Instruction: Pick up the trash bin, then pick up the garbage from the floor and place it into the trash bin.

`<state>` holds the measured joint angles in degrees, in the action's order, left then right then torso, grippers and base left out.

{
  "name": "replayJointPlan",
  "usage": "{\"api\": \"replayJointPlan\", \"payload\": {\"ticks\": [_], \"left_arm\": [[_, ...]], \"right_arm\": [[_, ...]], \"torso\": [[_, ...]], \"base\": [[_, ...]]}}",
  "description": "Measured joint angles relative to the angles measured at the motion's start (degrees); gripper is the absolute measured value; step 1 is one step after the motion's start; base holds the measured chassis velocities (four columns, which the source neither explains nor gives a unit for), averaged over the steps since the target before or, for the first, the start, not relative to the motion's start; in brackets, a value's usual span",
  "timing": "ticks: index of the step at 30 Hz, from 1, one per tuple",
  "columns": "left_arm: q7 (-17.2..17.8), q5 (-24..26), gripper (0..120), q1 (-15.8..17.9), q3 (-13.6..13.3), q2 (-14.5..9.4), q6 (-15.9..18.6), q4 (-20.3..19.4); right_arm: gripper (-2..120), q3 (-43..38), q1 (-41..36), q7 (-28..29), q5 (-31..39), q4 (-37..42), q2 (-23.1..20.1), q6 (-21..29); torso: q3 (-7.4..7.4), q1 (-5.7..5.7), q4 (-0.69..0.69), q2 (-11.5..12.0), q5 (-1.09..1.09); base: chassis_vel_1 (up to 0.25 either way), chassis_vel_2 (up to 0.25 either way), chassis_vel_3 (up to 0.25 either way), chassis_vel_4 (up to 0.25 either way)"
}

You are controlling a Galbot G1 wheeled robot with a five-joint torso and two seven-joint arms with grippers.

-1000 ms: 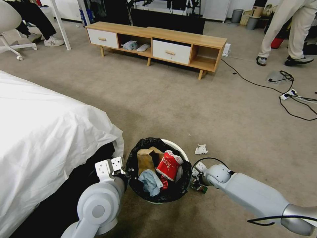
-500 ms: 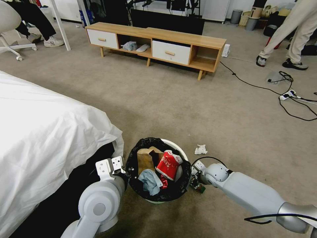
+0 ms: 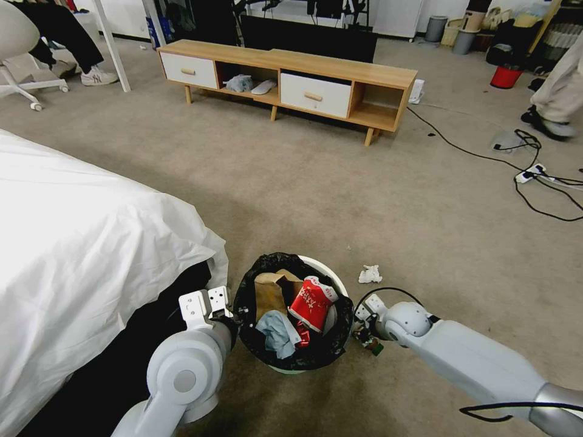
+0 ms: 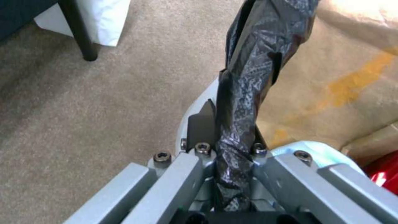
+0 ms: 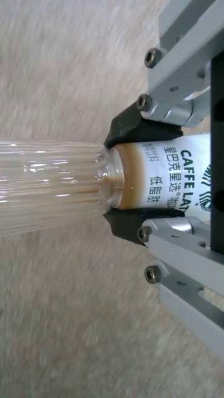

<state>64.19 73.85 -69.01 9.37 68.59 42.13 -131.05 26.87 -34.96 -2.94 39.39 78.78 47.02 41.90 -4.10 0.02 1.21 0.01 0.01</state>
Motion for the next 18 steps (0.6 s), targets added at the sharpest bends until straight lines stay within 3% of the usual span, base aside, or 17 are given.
{"api": "replayJointPlan", "payload": {"ticks": [8, 12, 18], "left_arm": [[-0.5, 0.1, 1, 0.3, -1.0, -1.1, 0.0, 0.1], [-0.5, 0.3, 1, 0.5, -1.3, -1.2, 0.0, 0.1], [-0.7, 1.3, 1, 1.1, -2.3, -2.1, 0.0, 0.4]], "right_arm": [[28, -10.7, -9.8, 2.0, 0.5, 6.6, -8.4, 0.3], [28, -14.2, -13.7, 2.5, 0.6, 8.3, -10.5, 0.3], [28, -28.5, -26.0, 4.4, 0.5, 15.0, -17.9, -0.4]], "torso": [[0.01, 0.0, -0.01, 0.0, 0.0], [0.01, 0.0, 0.02, 0.0, 0.01], [0.02, 0.0, 0.01, 0.0, -0.01]], "base": [[0.0, 0.0, 0.0, 0.0], [0.0, 0.0, 0.0, 0.0], [0.0, 0.0, 0.0, 0.0]]}}
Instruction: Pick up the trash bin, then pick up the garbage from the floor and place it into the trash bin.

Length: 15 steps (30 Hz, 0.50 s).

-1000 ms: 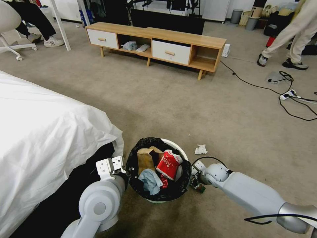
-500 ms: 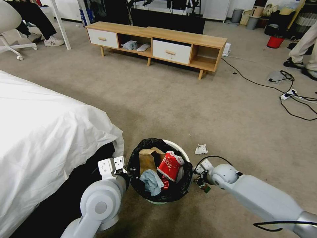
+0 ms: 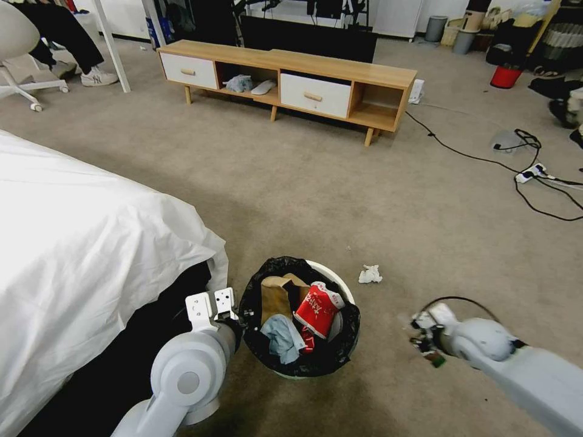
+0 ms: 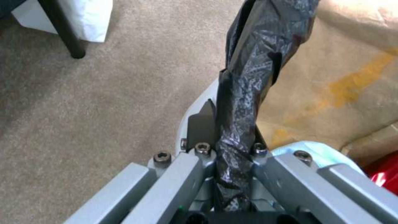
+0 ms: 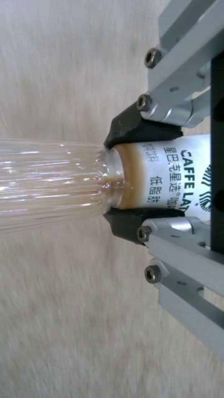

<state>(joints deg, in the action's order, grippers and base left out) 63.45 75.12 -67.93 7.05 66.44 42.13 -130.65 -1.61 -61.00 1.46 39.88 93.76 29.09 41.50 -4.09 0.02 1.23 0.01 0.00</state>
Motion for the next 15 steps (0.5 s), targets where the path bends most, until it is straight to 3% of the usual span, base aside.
{"api": "replayJointPlan", "payload": {"ticks": [6, 11, 15], "left_arm": [[-0.2, 1.8, 1, 1.5, -0.8, -0.9, 0.0, 0.5], [0.3, 3.3, 1, 2.4, -0.9, -1.5, 0.0, 0.7], [1.1, 4.9, 1, 3.5, -1.1, -2.0, 0.0, 0.9]], "right_arm": [[28, -11.1, -8.6, 2.2, 1.1, 5.7, -4.2, -1.2], [28, -12.3, -7.9, 4.4, 2.5, 7.7, -4.4, -2.2], [28, -12.9, -7.4, 6.7, 3.5, 10.0, -4.4, -3.0]], "torso": [[0.0, 0.0, 0.02, 0.0, 0.0], [0.0, 0.0, -0.04, 0.0, 0.01], [0.0, 0.0, -0.01, 0.0, 0.0]], "base": [[0.0, 0.0, 0.0, 0.0], [0.0, 0.0, 0.0, 0.0], [0.0, 0.0, 0.0, 0.0]]}}
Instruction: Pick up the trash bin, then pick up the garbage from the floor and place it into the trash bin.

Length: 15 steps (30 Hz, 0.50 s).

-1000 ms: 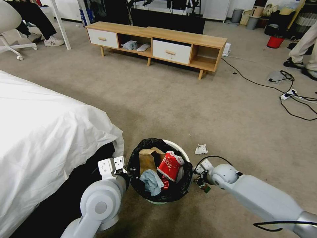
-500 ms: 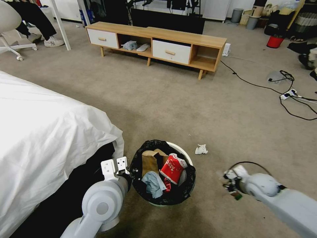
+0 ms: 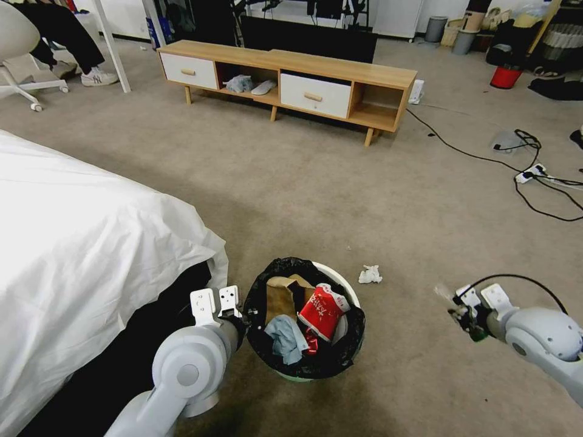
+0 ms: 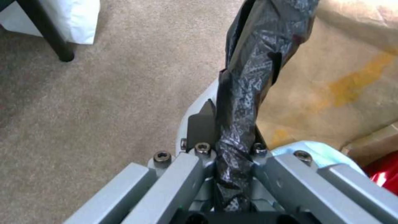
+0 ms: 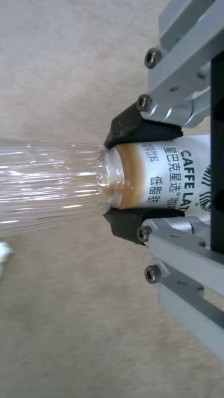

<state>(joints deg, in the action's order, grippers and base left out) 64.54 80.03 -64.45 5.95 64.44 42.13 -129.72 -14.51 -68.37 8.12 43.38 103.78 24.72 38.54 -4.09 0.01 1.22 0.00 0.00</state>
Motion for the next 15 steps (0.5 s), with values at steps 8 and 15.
{"api": "replayJointPlan", "payload": {"ticks": [8, 15], "left_arm": [[1.6, 4.0, 1, 2.7, -0.3, -0.8, 0.0, 0.6], [1.6, 6.1, 1, 5.6, -1.3, -1.0, 0.0, 2.5]], "right_arm": [[28, -1.2, 0.6, 3.5, 1.0, 4.1, 0.1, -1.8], [28, -2.5, 1.1, 6.7, 2.1, 8.6, -0.1, -2.3]], "torso": [[0.0, 0.0, 0.0, 0.0, 0.0], [0.0, 0.01, 0.0, 0.0, 0.0]], "base": [[0.0, 0.0, 0.0, 0.0], [0.0, 0.0, 0.0, 0.0]]}}
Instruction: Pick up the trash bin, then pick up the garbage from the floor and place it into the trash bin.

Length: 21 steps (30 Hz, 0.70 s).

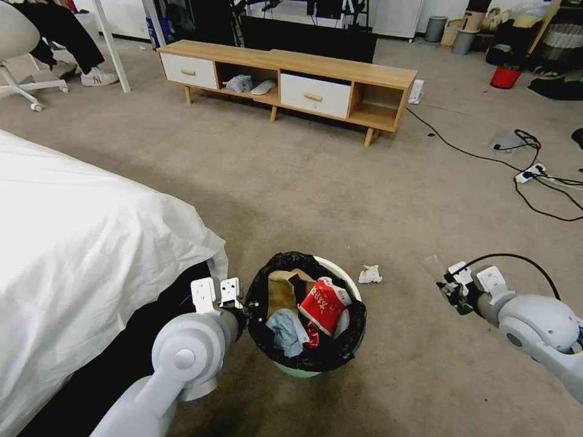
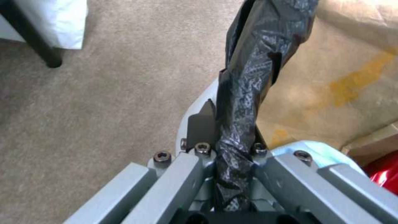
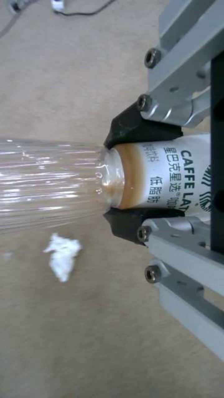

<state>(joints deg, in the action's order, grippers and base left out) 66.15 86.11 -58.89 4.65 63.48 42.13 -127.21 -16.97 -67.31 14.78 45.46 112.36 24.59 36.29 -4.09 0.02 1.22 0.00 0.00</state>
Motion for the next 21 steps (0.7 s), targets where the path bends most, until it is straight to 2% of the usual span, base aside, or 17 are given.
{"api": "replayJointPlan", "payload": {"ticks": [10, 16, 21], "left_arm": [[0.5, 1.5, 1, 3.0, -1.7, 1.7, 0.0, 2.8], [0.7, 2.0, 1, 5.8, -3.5, 4.0, 0.0, 5.5], [1.0, 2.6, 1, 7.4, -5.0, 5.0, 0.0, 7.0]], "right_arm": [[28, -3.1, 0.9, 1.7, 2.0, 6.5, -1.8, -0.2], [28, -7.2, 1.9, 4.0, 4.9, 12.3, -3.6, -2.2], [28, -8.9, 2.3, 3.9, 4.9, 14.1, -3.9, -4.2]], "torso": [[0.0, 0.0, 0.0, 0.0, 0.0], [0.0, 0.0, -0.01, 0.0, -0.01], [0.0, 0.0, 0.0, 0.0, 0.0]], "base": [[0.0, 0.0, 0.0, 0.0], [0.0, 0.0, 0.0, 0.0], [0.0, 0.0, 0.0, 0.0]]}}
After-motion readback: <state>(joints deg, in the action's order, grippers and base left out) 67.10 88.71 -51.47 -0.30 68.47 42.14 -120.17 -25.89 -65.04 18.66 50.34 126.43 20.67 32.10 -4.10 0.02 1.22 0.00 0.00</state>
